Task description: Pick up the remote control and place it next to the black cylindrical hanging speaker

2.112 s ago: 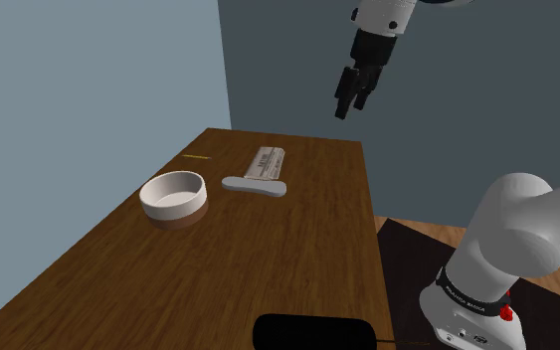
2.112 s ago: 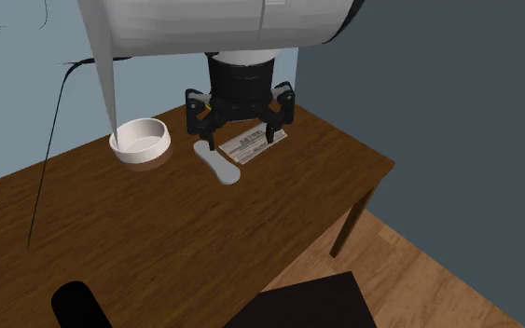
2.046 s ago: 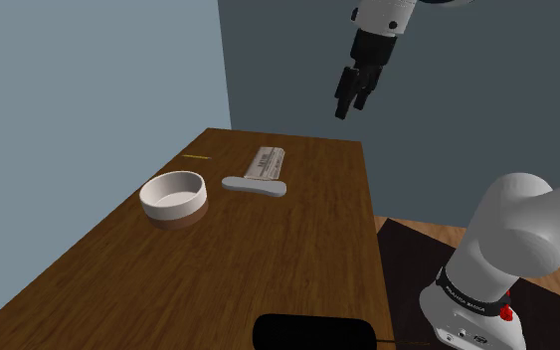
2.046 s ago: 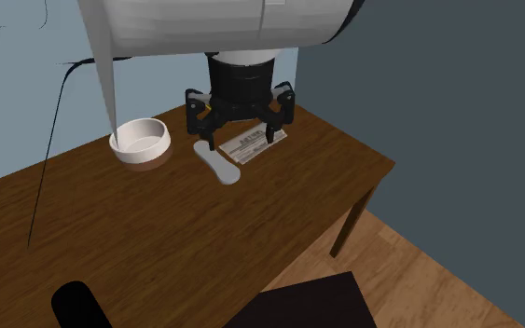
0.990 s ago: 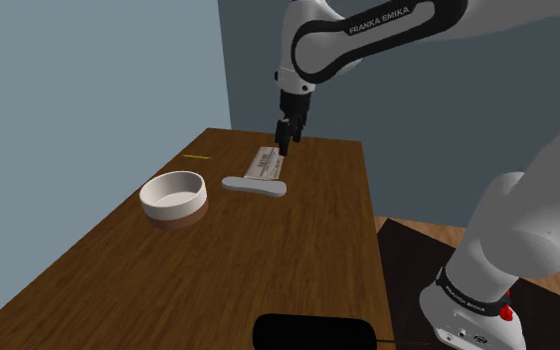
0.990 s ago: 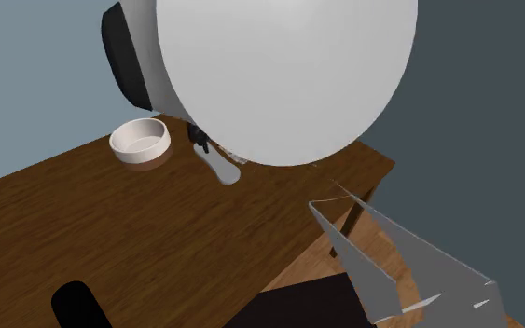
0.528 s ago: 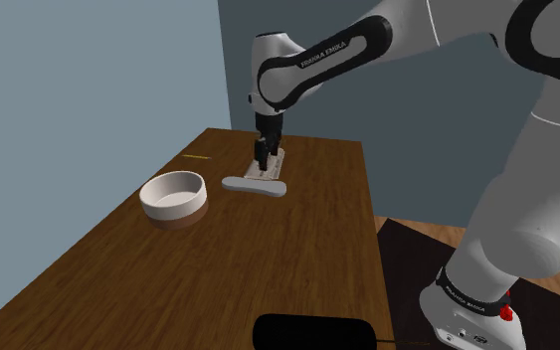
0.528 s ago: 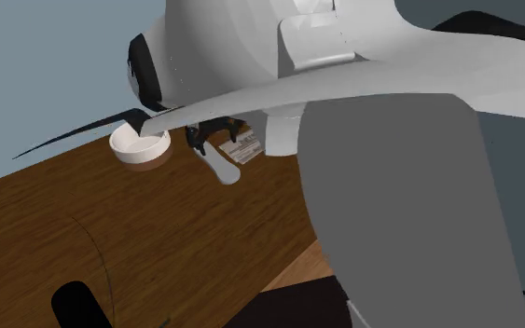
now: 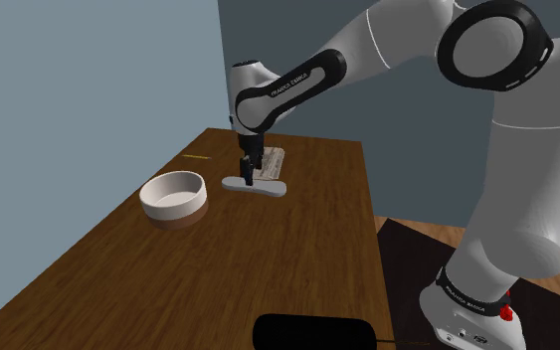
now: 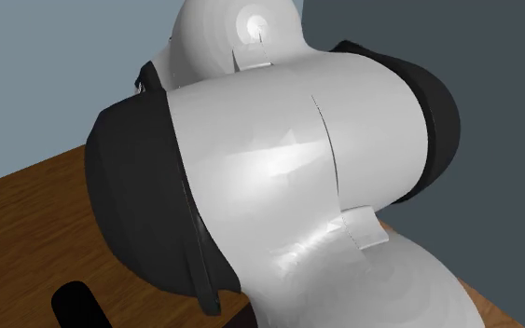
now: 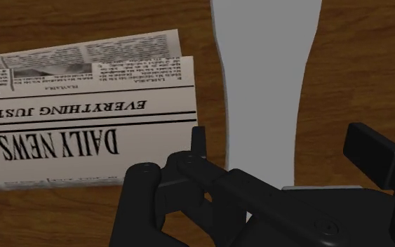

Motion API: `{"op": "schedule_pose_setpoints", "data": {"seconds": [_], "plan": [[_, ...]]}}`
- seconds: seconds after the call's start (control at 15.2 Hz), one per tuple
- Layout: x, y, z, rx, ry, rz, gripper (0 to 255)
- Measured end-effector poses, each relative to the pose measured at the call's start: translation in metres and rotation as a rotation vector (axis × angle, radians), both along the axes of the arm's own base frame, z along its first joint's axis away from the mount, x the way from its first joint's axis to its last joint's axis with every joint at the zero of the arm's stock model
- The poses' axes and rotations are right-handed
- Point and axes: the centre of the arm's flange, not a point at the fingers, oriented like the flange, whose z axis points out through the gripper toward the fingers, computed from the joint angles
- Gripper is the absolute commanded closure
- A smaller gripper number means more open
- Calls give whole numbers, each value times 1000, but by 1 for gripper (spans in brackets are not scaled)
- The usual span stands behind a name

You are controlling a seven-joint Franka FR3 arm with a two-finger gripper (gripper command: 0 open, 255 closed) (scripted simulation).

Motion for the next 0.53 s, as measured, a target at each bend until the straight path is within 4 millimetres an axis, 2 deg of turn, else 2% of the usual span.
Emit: {"op": "schedule_pose_setpoints", "data": {"seconds": [0.33,0.53], "plan": [[2,0,-30,-1,1,2,0],[2,1,-32,1,-6,4,0]]}}
